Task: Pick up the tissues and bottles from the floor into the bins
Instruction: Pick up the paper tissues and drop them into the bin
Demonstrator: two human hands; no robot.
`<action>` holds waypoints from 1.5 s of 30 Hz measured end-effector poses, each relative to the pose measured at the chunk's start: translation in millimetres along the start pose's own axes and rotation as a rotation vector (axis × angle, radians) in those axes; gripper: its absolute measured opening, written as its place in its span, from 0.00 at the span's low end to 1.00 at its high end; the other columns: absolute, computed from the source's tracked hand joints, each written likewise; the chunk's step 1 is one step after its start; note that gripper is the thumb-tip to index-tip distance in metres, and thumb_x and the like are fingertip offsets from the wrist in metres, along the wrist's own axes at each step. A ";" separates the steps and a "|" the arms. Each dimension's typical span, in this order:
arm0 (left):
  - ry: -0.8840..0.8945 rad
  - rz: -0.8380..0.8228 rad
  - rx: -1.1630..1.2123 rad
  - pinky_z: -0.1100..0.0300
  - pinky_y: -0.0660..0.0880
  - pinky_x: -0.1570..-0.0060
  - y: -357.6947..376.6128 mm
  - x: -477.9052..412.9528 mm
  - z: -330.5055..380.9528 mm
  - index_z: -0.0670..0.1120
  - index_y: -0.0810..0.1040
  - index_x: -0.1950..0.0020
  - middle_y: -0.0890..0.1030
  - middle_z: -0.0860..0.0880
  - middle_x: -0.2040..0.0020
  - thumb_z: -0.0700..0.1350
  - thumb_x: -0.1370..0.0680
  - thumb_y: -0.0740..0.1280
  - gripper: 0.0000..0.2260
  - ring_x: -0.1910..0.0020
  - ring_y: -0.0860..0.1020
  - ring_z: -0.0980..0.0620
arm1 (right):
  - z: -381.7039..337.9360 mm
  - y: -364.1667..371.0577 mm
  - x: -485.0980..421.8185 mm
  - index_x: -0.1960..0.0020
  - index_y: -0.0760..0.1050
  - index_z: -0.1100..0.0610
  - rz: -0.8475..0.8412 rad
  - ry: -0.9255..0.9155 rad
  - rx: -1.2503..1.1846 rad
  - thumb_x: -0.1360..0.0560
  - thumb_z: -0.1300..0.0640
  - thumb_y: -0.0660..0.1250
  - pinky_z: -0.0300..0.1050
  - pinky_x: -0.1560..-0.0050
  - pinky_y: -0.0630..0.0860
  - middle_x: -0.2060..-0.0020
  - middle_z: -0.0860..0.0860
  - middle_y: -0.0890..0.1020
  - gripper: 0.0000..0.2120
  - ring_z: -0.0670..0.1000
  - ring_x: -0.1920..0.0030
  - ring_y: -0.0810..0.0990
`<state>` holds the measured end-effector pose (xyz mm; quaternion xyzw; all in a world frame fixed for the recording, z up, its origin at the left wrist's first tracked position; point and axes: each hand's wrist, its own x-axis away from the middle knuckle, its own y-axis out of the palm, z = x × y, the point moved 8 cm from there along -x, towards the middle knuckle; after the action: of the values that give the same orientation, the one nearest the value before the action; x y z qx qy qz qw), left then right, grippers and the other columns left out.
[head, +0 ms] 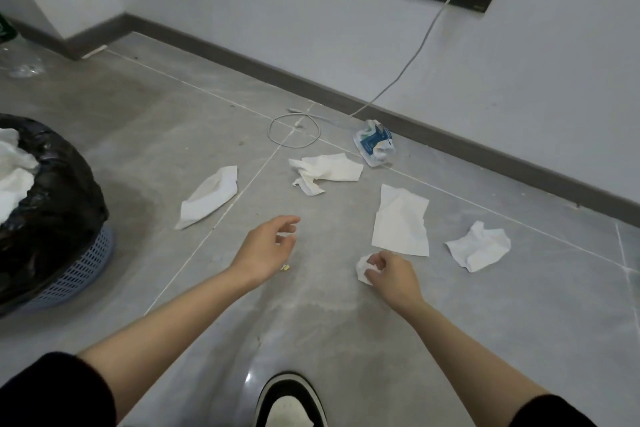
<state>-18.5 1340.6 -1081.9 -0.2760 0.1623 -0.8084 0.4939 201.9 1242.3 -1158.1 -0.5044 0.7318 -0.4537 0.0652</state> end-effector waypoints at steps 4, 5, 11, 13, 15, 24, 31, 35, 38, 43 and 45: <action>-0.021 -0.082 0.032 0.68 0.73 0.57 7.2 5.4 -0.6 0.51 0.70 0.31 0.75 0.50 0.37 0.43 0.21 0.63 0.18 0.47 0.76 0.52 | -31.5 13.0 8.6 0.57 0.74 0.56 -0.129 0.141 -0.629 0.29 0.61 0.73 0.40 0.61 0.75 0.62 0.51 0.79 0.07 0.49 0.65 0.77; -0.022 -0.107 0.036 0.64 0.75 0.51 10.0 6.9 -1.5 0.53 0.69 0.30 0.74 0.50 0.37 0.44 0.22 0.65 0.20 0.46 0.77 0.52 | -42.1 17.9 12.9 0.56 0.73 0.58 -0.212 0.168 -0.757 0.28 0.62 0.72 0.40 0.61 0.77 0.62 0.52 0.80 0.07 0.50 0.65 0.78; 0.019 -0.233 0.131 0.71 0.74 0.57 23.2 15.4 2.3 0.61 0.68 0.32 0.73 0.54 0.41 0.45 0.27 0.72 0.27 0.53 0.79 0.56 | -86.8 28.9 32.5 0.53 0.76 0.62 -0.504 0.166 -1.052 0.26 0.65 0.69 0.39 0.54 0.81 0.56 0.58 0.82 0.03 0.52 0.56 0.83; 0.057 -0.189 0.145 0.74 0.73 0.60 19.6 16.2 5.4 0.62 0.70 0.36 0.75 0.55 0.47 0.42 0.27 0.72 0.24 0.60 0.76 0.60 | -91.6 31.9 35.2 0.53 0.78 0.61 -0.551 0.163 -1.045 0.26 0.63 0.69 0.39 0.52 0.81 0.55 0.57 0.83 0.03 0.52 0.55 0.82; 0.067 -0.124 0.128 0.75 0.71 0.60 13.0 15.1 4.1 0.60 0.74 0.38 0.76 0.56 0.53 0.41 0.26 0.71 0.21 0.62 0.74 0.60 | -91.7 33.2 37.4 0.55 0.79 0.57 -0.584 0.162 -0.988 0.26 0.60 0.70 0.39 0.52 0.79 0.58 0.51 0.83 0.01 0.49 0.57 0.82; 0.013 -0.050 0.262 0.52 0.81 0.53 2.8 10.6 -1.9 0.55 0.81 0.45 0.83 0.53 0.52 0.36 0.24 0.64 0.17 0.60 0.79 0.53 | -37.7 -18.6 -16.2 0.38 0.75 0.53 0.018 -0.023 -0.091 0.26 0.60 0.65 0.43 0.39 0.68 0.38 0.54 0.73 0.16 0.53 0.41 0.72; 0.033 -0.060 0.240 0.59 0.80 0.56 6.1 9.5 4.8 0.54 0.81 0.43 0.82 0.59 0.54 0.35 0.24 0.63 0.17 0.62 0.78 0.59 | 12.3 -9.0 -38.5 0.25 0.58 0.59 -0.133 0.092 0.267 0.23 0.58 0.61 0.47 0.30 0.57 0.26 0.56 0.58 0.28 0.58 0.27 0.56; 0.023 -0.045 0.213 0.56 0.80 0.54 4.6 8.4 -0.8 0.55 0.81 0.44 0.82 0.58 0.54 0.35 0.24 0.63 0.18 0.60 0.79 0.54 | 4.9 -1.6 -25.6 0.27 0.62 0.56 -0.105 0.009 0.345 0.25 0.58 0.61 0.49 0.34 0.65 0.31 0.54 0.63 0.26 0.57 0.32 0.62; 0.024 -0.039 0.220 0.63 0.80 0.59 3.0 9.2 -3.7 0.54 0.81 0.44 0.82 0.54 0.53 0.35 0.24 0.63 0.17 0.59 0.79 0.55 | -12.4 15.6 -12.3 0.32 0.69 0.54 -0.135 -0.098 0.326 0.25 0.57 0.62 0.47 0.34 0.67 0.35 0.54 0.69 0.21 0.56 0.34 0.68; -0.006 -0.014 0.209 0.67 0.79 0.59 -5.5 10.3 -16.1 0.56 0.81 0.45 0.81 0.61 0.55 0.34 0.24 0.63 0.17 0.63 0.78 0.65 | -41.6 50.7 17.0 0.44 0.80 0.49 -0.276 -0.199 0.192 0.24 0.56 0.59 0.41 0.46 0.74 0.44 0.46 0.80 0.14 0.48 0.45 0.77; -0.030 0.002 0.204 0.62 0.79 0.56 -9.9 10.4 -24.5 0.55 0.80 0.45 0.80 0.61 0.54 0.34 0.24 0.64 0.17 0.61 0.78 0.62 | -57.0 42.9 19.6 0.45 0.79 0.47 -0.168 -0.266 0.167 0.24 0.54 0.62 0.40 0.49 0.72 0.47 0.44 0.81 0.11 0.45 0.47 0.75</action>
<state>-44.1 1335.6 -1093.1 -0.2363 0.0719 -0.8160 0.5226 131.7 1264.1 -1149.3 -0.6123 0.6317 -0.4459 0.1650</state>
